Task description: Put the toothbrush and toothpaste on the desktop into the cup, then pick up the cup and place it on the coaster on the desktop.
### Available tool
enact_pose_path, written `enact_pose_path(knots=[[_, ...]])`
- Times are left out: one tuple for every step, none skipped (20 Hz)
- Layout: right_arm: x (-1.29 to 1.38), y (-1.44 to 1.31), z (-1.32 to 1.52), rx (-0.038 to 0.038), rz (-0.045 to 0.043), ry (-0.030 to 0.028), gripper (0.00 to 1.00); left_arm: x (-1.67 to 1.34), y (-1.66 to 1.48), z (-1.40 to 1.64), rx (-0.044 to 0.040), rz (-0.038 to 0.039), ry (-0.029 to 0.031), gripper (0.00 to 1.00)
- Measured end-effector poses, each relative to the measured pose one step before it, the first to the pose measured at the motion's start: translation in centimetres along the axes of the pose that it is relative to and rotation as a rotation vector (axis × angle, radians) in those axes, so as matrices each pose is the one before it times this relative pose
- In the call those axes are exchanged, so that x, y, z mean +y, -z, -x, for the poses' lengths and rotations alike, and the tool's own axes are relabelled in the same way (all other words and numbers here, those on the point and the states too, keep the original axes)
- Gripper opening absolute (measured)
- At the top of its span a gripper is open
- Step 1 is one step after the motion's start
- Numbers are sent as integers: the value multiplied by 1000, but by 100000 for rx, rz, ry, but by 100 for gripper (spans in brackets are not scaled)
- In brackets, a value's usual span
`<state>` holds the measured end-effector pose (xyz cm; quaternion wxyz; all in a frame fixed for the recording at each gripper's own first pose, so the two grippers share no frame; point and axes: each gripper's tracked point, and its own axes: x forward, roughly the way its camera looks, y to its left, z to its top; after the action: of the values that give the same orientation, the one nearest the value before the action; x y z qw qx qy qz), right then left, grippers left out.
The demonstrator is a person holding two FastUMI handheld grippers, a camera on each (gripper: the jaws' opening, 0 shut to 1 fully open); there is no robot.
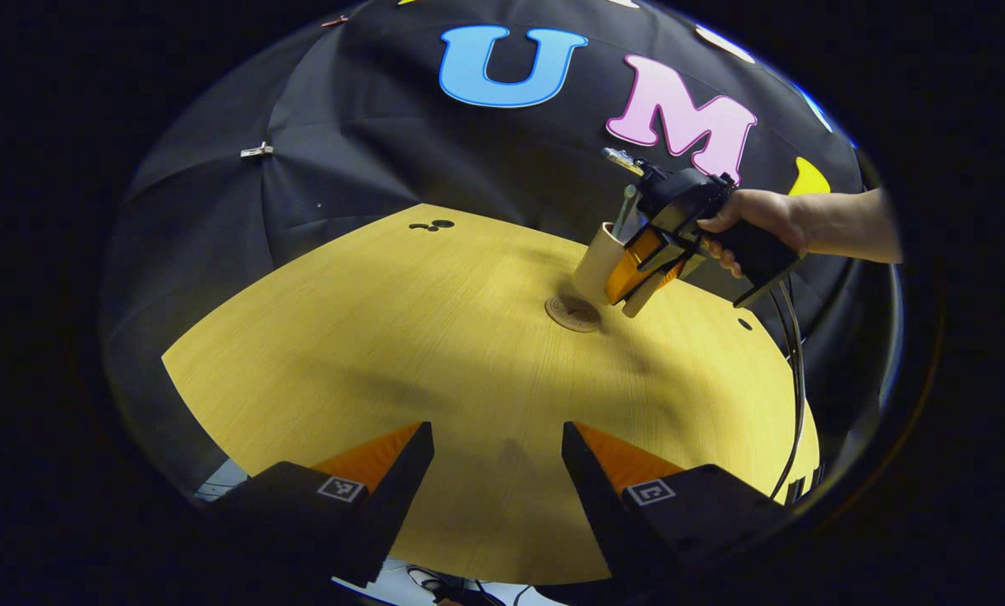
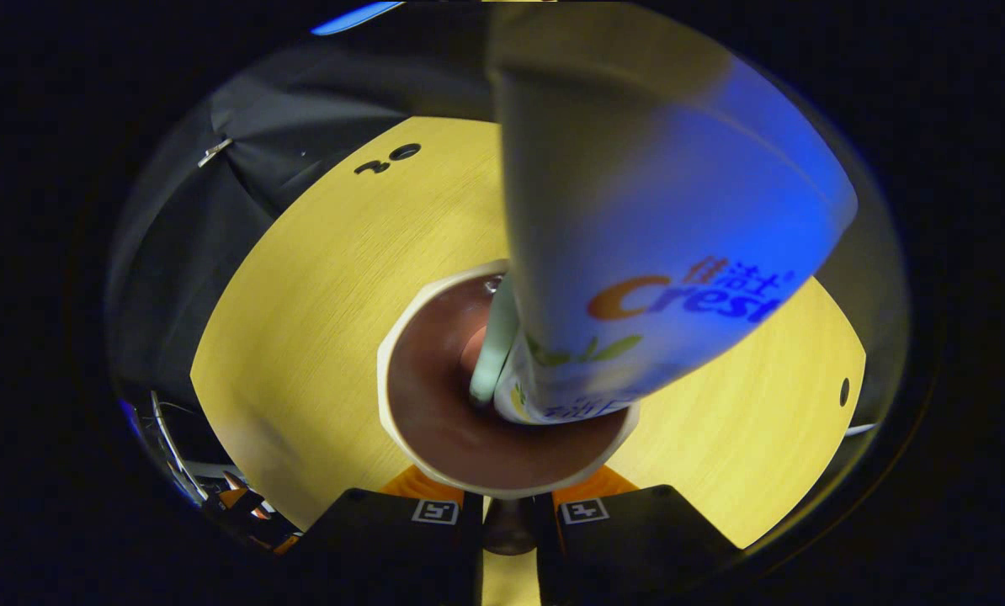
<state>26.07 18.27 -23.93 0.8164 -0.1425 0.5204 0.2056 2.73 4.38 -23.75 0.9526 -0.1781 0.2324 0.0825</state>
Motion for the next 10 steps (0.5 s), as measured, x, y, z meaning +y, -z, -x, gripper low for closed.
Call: enact_pose_path(knots=[[308, -7, -516, 849, 906, 440, 29, 322, 120, 135, 134, 946, -413, 97], [345, 4, -479, 839, 1067, 607, 29, 324, 117, 174, 220, 951, -401, 97], [236, 9, -382, 870, 965, 678, 29, 246, 189, 30, 283, 803, -440, 97], [274, 80, -429, 955, 1072, 665, 29, 296, 171, 137, 463, 598, -481, 97], [159, 63, -316, 906, 880, 502, 29, 190, 295, 60, 943, 299, -19, 97], [188, 260, -172, 1059, 589, 161, 29, 289, 302, 141, 1027, -16, -488, 97], [129, 6, -315, 597, 272, 257, 29, 425, 281, 52, 692, -136, -605, 96], [-13, 151, -249, 398, 434, 959, 29, 327, 83, 144, 544, -117, -453, 96], [54, 99, -159, 306, 586, 914, 29, 264, 116, 110, 179, -80, -476, 96], [77, 132, -131, 547, 349, 657, 29, 230, -41, 210, -116, 7, -388, 96]])
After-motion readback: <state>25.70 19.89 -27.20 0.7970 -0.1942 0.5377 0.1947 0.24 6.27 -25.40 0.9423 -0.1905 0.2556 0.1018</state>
